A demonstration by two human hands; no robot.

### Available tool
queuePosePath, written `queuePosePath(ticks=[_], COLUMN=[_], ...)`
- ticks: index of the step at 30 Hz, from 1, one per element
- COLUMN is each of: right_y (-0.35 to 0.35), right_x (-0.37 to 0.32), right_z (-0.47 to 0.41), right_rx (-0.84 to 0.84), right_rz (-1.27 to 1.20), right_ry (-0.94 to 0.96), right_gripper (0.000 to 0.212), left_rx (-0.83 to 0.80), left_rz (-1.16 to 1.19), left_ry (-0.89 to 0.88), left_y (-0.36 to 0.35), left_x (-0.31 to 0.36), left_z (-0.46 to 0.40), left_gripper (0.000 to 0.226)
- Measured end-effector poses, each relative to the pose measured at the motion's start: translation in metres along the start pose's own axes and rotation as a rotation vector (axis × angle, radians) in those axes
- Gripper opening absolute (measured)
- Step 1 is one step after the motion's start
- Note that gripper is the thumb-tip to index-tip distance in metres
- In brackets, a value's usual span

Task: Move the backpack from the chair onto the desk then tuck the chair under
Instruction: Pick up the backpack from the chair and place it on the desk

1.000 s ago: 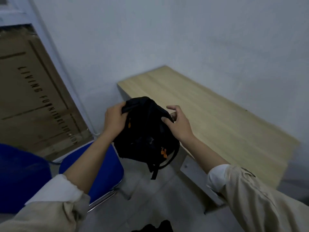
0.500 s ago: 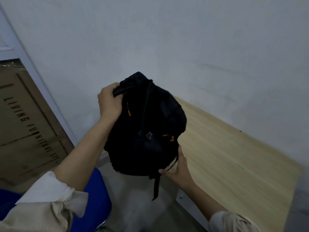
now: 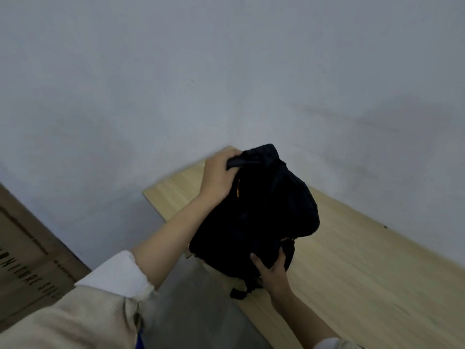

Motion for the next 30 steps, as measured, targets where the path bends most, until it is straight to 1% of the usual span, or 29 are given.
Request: queuePosePath(ticks=[2,5,7,9,11,14,16,17,19,21,22,24,26,28,30], right_y=[-0.007,-0.013,-0.016,-0.018,-0.017,-0.008,-0.001,0.002,0.009,0.021,0.03,0.048,0.062,0.063,0.054], right_x=[-0.006,-0.02,-0.028,-0.035,-0.039,-0.045,-0.051,-0.053,-0.057,-0.057,-0.057,-0.063,-0.068,-0.061,-0.037], right_z=[-0.025,-0.058,-0.075,-0.09,-0.106,-0.129,-0.143,-0.151,-0.169,-0.189,-0.202,-0.214,-0.223,-0.229,-0.229], right_rx=[0.048,0.163,0.218,0.259,0.283,0.291,0.289,0.287,0.279,0.303,0.332,0.406,0.426,0.339,0.169], right_rz=[-0.055,-0.169,-0.26,-0.349,-0.43,-0.526,-0.561,-0.549,-0.458,-0.305,-0.24,-0.108,0.073,0.295,0.561], right_ry=[0.005,0.0,0.002,0.015,0.02,0.02,0.034,0.043,0.045,-0.004,-0.027,-0.039,-0.013,0.001,-0.04], right_gripper=[0.111,0.112,0.104,0.089,0.081,0.079,0.079,0.079,0.082,0.084,0.084,0.08,0.076,0.074,0.078], left_rx=[-0.04,-0.075,-0.103,-0.118,-0.166,-0.265,-0.317,-0.346,-0.389,-0.446,-0.498,-0.689,-0.918,-1.11,-1.216], left_rz=[-0.001,0.007,-0.045,-0.135,-0.197,-0.238,-0.29,-0.331,-0.373,-0.356,-0.354,-0.408,-0.519,-0.582,-0.635], left_ry=[0.006,-0.004,-0.031,-0.051,-0.09,-0.203,-0.273,-0.268,-0.21,-0.148,-0.087,0.113,0.261,0.334,0.362], left_y=[-0.01,-0.02,-0.033,-0.048,-0.067,-0.101,-0.123,-0.135,-0.153,-0.166,-0.173,-0.187,-0.2,-0.214,-0.224], left_x=[-0.019,-0.037,-0.038,-0.036,-0.033,-0.028,-0.033,-0.04,-0.061,-0.091,-0.114,-0.168,-0.223,-0.264,-0.288], left_z=[-0.024,-0.068,-0.093,-0.111,-0.127,-0.155,-0.175,-0.181,-0.186,-0.177,-0.173,-0.152,-0.128,-0.099,-0.066], left_gripper=[0.024,0.017,0.015,0.022,0.026,0.034,0.046,0.053,0.064,0.068,0.069,0.073,0.079,0.081,0.078])
Point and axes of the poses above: each hand's wrist, its own z-axis away from the middle knuckle, its own y-axis out of the back of the hand, x = y × z, the point moved 6 cm from there along -z, towards the middle knuckle, and after that the axes turned 6 degrees about -x, right-handed, at the moved point
